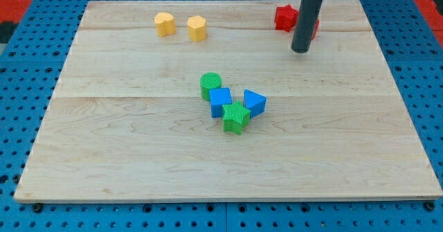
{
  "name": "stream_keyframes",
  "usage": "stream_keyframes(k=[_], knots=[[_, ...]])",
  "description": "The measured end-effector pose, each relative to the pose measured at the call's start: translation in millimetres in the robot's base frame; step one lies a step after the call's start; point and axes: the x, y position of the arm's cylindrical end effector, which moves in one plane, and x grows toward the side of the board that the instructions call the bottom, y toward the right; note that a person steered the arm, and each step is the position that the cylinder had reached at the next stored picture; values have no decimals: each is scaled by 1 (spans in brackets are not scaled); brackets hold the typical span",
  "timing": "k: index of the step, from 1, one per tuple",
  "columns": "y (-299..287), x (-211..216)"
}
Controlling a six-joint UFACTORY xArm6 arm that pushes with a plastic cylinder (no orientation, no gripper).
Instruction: Touch the bottom of red star
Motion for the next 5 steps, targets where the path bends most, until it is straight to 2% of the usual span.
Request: stream_keyframes(k=[1, 2, 3, 4, 5], knots=[[0, -20], [65, -14], [57, -14], [29, -37], [47, -16]])
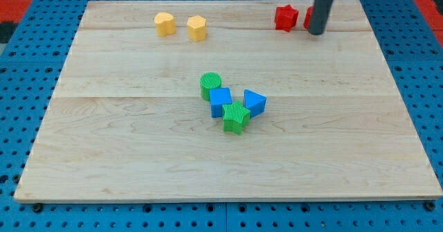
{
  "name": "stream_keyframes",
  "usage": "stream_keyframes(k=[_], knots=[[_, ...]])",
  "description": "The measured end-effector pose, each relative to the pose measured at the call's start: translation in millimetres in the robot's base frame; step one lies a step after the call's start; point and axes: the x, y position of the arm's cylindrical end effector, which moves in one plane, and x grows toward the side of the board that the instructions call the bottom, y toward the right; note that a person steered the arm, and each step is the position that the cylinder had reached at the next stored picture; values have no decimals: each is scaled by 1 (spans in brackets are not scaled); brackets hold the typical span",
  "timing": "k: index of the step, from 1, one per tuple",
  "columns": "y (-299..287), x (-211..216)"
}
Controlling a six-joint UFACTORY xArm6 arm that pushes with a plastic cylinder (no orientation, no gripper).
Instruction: Touch the bottom of red star
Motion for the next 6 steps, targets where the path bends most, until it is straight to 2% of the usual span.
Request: stream_keyframes(k=[1, 3, 4, 5, 6], knots=[[-56, 36], [-91, -11], [-87, -12], [-65, -44], [-73, -34]])
